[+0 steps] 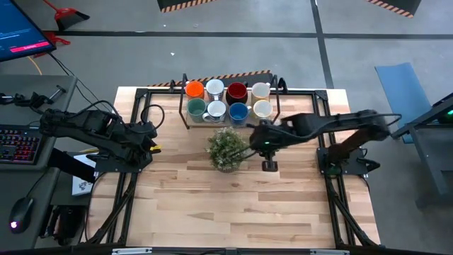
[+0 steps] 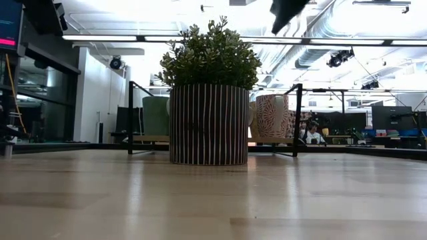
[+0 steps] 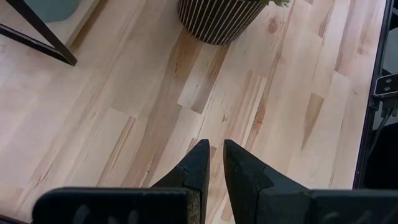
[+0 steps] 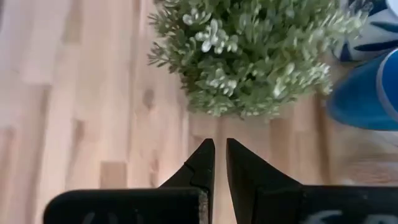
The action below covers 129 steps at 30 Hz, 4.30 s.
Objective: Place coffee mugs
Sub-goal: Return to Home Position
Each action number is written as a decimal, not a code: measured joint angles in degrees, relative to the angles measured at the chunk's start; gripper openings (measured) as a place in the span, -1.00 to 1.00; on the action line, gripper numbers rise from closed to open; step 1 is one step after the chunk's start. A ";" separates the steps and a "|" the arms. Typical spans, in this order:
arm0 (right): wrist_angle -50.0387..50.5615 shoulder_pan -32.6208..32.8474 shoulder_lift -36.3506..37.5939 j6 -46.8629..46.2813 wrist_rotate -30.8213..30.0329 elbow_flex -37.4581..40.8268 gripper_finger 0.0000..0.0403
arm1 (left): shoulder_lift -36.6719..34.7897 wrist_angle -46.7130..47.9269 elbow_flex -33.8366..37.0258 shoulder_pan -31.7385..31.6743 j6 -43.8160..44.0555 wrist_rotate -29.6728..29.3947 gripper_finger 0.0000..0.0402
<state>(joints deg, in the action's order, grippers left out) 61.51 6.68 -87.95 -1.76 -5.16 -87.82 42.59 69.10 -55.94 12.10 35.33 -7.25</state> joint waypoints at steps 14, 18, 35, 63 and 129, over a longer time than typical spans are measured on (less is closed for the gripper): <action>-30.31 -7.56 37.25 -15.85 -0.32 43.08 -0.91 | 0.00 0.00 0.00 0.00 0.00 0.00 -0.83; -49.09 -7.37 45.28 -9.22 5.94 56.38 -0.91 | 0.00 -0.02 0.00 0.00 0.00 0.02 -0.83; -79.91 -7.32 64.17 -2.27 17.72 84.16 -0.91 | 0.00 -0.02 0.00 0.00 0.00 0.02 -0.83; -83.24 -7.32 69.62 1.82 14.45 87.26 -0.91 | -0.02 0.00 0.00 0.00 0.00 0.00 -0.83; -62.75 -7.30 86.78 -8.50 7.49 87.35 -0.91 | -2.64 -22.16 5.74 -0.11 -3.88 -18.29 -0.83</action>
<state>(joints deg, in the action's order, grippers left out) -1.23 -0.62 -1.17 -10.26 2.33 -0.47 39.95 46.94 -50.20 11.99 31.45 -25.53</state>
